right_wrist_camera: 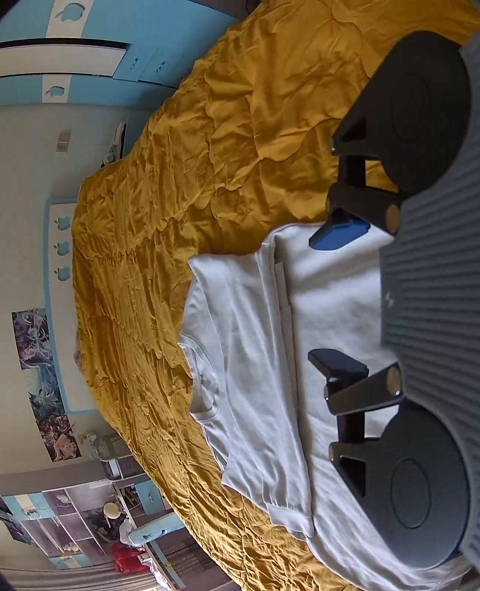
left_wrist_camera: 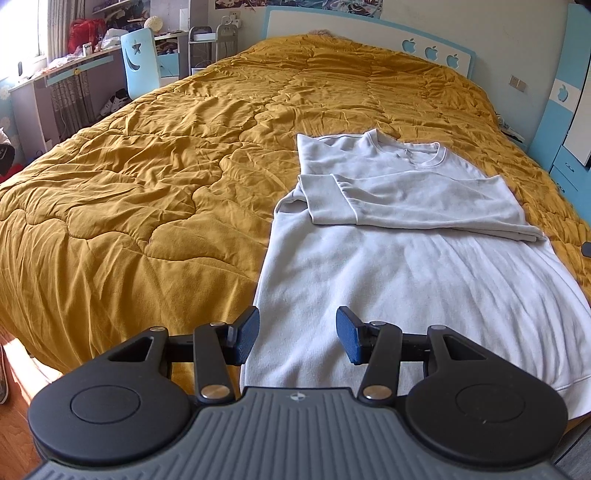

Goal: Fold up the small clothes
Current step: 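Grasp the body side edge with the right gripper and fold it inward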

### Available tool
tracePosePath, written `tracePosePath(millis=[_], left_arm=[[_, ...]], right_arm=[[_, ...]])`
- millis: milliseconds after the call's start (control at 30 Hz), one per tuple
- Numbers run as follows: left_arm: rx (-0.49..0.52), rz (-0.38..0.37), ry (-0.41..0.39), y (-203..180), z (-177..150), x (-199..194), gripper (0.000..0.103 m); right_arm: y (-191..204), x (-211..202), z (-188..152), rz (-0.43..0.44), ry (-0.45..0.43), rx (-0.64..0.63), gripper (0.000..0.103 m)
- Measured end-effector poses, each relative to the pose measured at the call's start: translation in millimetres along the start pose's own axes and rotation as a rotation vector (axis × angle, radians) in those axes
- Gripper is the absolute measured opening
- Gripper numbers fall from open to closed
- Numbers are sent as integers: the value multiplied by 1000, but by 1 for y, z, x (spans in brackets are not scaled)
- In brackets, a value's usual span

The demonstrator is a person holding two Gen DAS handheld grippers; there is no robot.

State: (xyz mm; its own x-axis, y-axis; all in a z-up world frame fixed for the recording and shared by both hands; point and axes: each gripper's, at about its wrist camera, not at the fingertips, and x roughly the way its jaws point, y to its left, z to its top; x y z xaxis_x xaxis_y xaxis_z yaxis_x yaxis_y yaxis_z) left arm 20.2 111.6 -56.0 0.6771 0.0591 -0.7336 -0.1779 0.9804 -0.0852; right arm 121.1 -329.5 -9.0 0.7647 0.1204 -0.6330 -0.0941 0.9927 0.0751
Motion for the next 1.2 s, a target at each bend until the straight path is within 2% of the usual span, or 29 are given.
tracePosePath(millis=[133,267,400,533,567,600,733,767,833,900,967,1067,1200], left_arm=[[2,8,25,-6,2,11,57],[-36,-15,85,-12,7,27,57],[-11,-11,105,-21,6,36,57],[17,23,128,-24,0,44,57],[16,23,133,-24,-1,46,57],[16,23,135,-23,-1,47,57],[15,24,149,-24,3,49,57],[12,24,152,-24,3,49,57],[10,26,155,-25,4,50,57],[13,30,156,-26,3,51,57],[14,33,159,-26,3,53,57],[9,33,162,-26,4,54,57],[4,22,164,-22,5,55,57]], right_arm=[[5,23,-7,-86,-22,-108,56],[-6,67,-9,-101,-23,-186,55],[-34,118,-1,-146,73,-106,46],[-53,150,6,-142,85,-68,47],[-54,155,8,-146,88,-68,57],[-53,160,11,-146,87,-71,60],[-38,178,21,-171,59,-205,55],[-35,183,22,-186,58,-234,53],[-27,194,22,-205,62,-311,39],[-20,198,20,-168,54,-376,9],[-14,197,15,-184,44,-435,7],[-23,195,14,-213,27,-358,5],[-56,188,12,-160,37,-40,4]])
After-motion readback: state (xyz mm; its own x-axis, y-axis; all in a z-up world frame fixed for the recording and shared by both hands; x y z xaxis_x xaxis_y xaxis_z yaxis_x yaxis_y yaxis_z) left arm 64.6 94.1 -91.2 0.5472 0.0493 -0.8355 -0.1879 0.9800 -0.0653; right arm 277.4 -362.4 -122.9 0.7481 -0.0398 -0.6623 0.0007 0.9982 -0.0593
